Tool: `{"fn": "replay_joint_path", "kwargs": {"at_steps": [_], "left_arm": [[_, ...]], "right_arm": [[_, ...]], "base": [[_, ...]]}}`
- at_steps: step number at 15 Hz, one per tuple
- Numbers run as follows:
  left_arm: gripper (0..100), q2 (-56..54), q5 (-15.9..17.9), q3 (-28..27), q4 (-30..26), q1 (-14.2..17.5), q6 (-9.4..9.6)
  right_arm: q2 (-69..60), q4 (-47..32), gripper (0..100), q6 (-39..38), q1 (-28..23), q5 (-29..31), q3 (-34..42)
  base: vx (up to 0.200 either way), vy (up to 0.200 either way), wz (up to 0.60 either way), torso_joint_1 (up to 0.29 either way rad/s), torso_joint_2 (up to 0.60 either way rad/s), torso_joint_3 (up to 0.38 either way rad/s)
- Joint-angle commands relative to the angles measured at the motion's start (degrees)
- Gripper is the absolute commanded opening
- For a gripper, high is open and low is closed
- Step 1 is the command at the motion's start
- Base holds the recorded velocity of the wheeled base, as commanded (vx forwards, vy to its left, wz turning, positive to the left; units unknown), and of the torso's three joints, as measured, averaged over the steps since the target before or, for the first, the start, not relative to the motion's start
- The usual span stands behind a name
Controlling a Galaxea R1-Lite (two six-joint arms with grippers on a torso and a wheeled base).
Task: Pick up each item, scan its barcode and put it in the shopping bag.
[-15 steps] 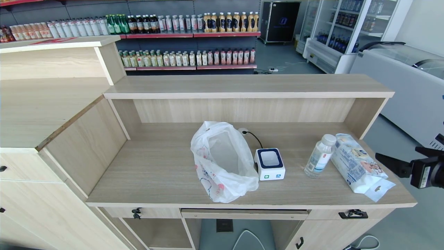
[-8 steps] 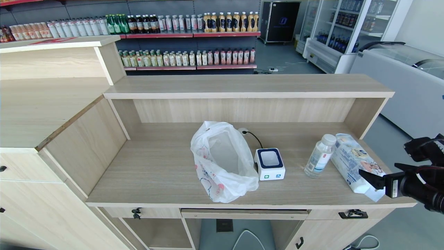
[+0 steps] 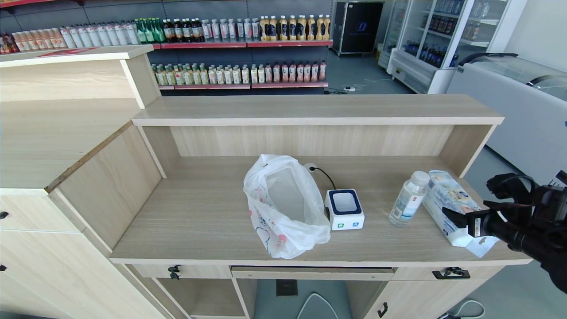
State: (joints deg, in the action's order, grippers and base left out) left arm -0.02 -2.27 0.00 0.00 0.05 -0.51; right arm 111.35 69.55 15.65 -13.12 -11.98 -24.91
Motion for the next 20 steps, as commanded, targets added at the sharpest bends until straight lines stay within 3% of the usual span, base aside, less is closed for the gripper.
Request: {"fn": "replay_joint_path", "kwargs": {"at_steps": [1, 5, 16, 20], "left_arm": [[100, 0.02, -0.02, 0.00, 0.00, 0.04, -0.02], [100, 0.02, -0.02, 0.00, 0.00, 0.04, -0.02], [100, 0.02, -0.02, 0.00, 0.00, 0.04, -0.02], [100, 0.02, -0.02, 0.00, 0.00, 0.04, -0.02]], "right_arm": [[3.96, 0.06, 100, -0.10, 0.46, -0.15, -2.52], [8.18, 2.26, 100, 0.08, 2.75, -3.22, -4.71], [20.40, 5.60, 100, 0.34, 8.81, -3.40, -17.46], [22.60, 5.86, 100, 0.34, 9.78, -4.63, -18.07]], "base": [[0.000, 0.000, 0.00, 0.000, 0.00, 0.000], [0.000, 0.000, 0.00, 0.000, 0.00, 0.000], [0.000, 0.000, 0.00, 0.000, 0.00, 0.000], [0.000, 0.000, 0.00, 0.000, 0.00, 0.000]]}}
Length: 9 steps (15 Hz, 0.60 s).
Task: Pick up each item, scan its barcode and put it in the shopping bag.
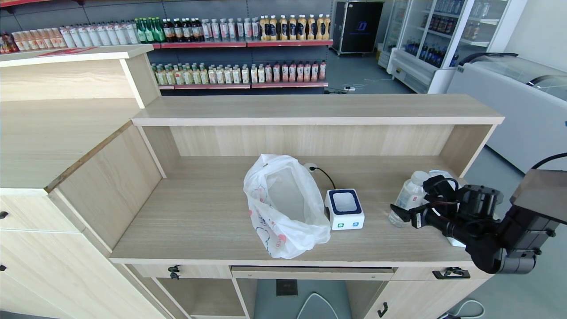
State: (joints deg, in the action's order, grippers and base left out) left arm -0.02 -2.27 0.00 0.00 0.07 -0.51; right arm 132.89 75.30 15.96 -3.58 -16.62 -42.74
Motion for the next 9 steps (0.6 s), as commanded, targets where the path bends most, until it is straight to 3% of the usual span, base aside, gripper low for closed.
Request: {"fn": "replay_joint_path", "kwargs": {"at_steps": [1, 9], "left_arm": [[100, 0.02, -0.02, 0.00, 0.00, 0.01, -0.02], [100, 0.02, -0.02, 0.00, 0.00, 0.01, -0.02]], "right_arm": [[1.41, 0.11, 100, 0.04, 0.33, -0.96, -0.50], [5.36, 1.34, 100, -0.23, 0.51, -4.30, -6.48]], "base": [[0.000, 0.000, 0.00, 0.000, 0.00, 0.000], [0.000, 0.000, 0.00, 0.000, 0.00, 0.000]]}}
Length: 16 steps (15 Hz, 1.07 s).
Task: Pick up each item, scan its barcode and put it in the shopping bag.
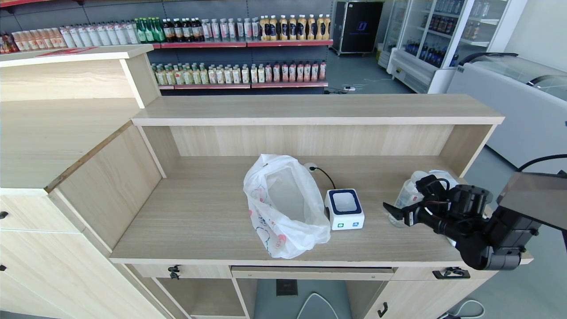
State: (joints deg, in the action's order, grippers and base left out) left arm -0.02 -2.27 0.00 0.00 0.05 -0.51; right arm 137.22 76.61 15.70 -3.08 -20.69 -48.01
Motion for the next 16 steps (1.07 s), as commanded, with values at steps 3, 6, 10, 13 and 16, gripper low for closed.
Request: {"fn": "replay_joint_path", "kwargs": {"at_steps": [3, 6, 10, 13, 16], "left_arm": [[100, 0.02, -0.02, 0.00, 0.00, 0.04, -0.02], [100, 0.02, -0.02, 0.00, 0.00, 0.04, -0.02], [100, 0.02, -0.02, 0.00, 0.00, 0.04, -0.02], [100, 0.02, -0.02, 0.00, 0.00, 0.04, -0.02], [100, 0.02, -0.02, 0.00, 0.00, 0.04, -0.02]], "right_arm": [[2.35, 0.03, 100, 0.03, 0.01, -1.29, -2.53], [2.88, 0.03, 100, -0.06, 0.27, -3.04, -3.06], [3.50, 1.35, 100, -0.14, 2.21, -4.19, -4.02], [3.50, 1.97, 0, -0.32, 2.56, -4.19, -4.02], [2.44, 2.50, 0, -2.25, 2.29, -4.27, -3.76]], "base": [[0.000, 0.000, 0.00, 0.000, 0.00, 0.000], [0.000, 0.000, 0.00, 0.000, 0.00, 0.000], [0.000, 0.000, 0.00, 0.000, 0.00, 0.000], [0.000, 0.000, 0.00, 0.000, 0.00, 0.000], [0.000, 0.000, 0.00, 0.000, 0.00, 0.000]]}}
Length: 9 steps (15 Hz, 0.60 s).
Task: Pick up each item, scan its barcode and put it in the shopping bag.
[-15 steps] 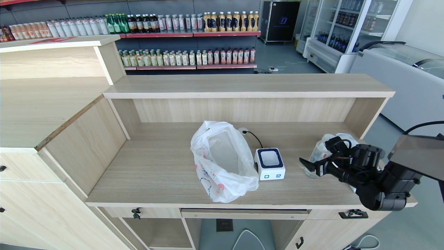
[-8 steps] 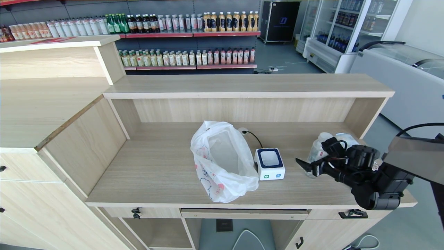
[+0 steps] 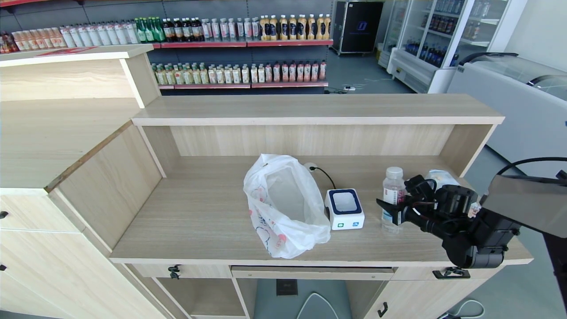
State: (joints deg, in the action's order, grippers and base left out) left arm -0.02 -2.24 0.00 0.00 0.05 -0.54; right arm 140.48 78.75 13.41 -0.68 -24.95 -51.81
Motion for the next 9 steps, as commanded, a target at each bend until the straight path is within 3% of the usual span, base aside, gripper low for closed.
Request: {"fn": "replay_joint_path", "kwargs": {"at_steps": [1, 5, 9], "left_arm": [[100, 0.02, -0.04, 0.00, 0.00, 0.04, 0.01], [100, 0.02, -0.04, 0.00, 0.00, 0.04, 0.01], [100, 0.02, -0.04, 0.00, 0.00, 0.04, 0.01]], "right_arm": [[-1.00, 1.14, 0, -1.02, -0.20, -0.01, 0.13], [-5.40, 2.11, 0, -4.09, -0.02, -0.09, 1.71], [-17.00, -1.67, 0, -12.44, -2.66, -8.71, 8.04]], "base": [[0.000, 0.000, 0.00, 0.000, 0.00, 0.000], [0.000, 0.000, 0.00, 0.000, 0.00, 0.000], [0.000, 0.000, 0.00, 0.000, 0.00, 0.000]]}}
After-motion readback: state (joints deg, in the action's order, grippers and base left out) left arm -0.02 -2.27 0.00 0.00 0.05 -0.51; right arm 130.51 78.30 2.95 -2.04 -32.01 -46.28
